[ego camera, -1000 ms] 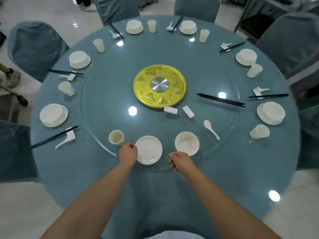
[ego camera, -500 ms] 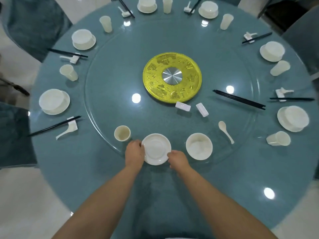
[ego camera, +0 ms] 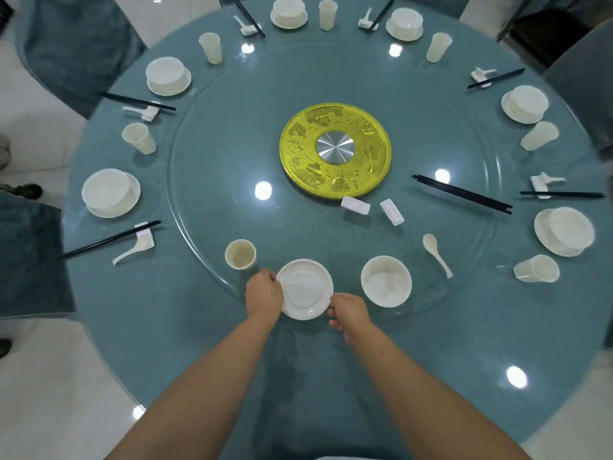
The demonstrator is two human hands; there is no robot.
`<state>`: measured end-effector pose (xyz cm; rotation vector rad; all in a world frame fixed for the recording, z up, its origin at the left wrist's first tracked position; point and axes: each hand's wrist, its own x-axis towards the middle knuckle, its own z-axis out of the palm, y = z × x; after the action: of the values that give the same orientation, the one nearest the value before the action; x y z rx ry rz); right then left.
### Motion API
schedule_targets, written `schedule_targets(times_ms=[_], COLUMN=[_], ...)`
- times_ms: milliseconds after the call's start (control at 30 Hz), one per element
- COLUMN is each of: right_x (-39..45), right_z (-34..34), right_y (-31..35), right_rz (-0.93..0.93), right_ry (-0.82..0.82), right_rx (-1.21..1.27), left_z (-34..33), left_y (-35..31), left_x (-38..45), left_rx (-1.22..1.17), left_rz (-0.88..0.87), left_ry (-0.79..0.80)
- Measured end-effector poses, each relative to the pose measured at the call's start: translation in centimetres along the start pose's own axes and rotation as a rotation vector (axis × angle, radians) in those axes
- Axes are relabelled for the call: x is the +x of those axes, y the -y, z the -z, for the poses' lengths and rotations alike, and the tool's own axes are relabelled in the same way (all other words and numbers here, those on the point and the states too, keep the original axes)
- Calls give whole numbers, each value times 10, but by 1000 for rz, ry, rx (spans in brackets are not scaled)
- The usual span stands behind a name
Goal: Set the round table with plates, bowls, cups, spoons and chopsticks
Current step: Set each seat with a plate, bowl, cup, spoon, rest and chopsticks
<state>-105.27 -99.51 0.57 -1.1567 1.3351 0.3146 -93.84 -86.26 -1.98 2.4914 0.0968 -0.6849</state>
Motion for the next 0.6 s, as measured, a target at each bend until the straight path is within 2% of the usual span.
schedule_targets(times_ms=[333,600], right_x=[7,7], right_z=[1,2], right_y=[-3,-5], right_rz=[13,41], right_ry=[-30,-49], right_rx=[-7,19], left_z=[1,2], left_y=[-2,-7], left_x=[10,7], left_rx=[-121,-121], left_rz=[155,115], left_ry=[46,33])
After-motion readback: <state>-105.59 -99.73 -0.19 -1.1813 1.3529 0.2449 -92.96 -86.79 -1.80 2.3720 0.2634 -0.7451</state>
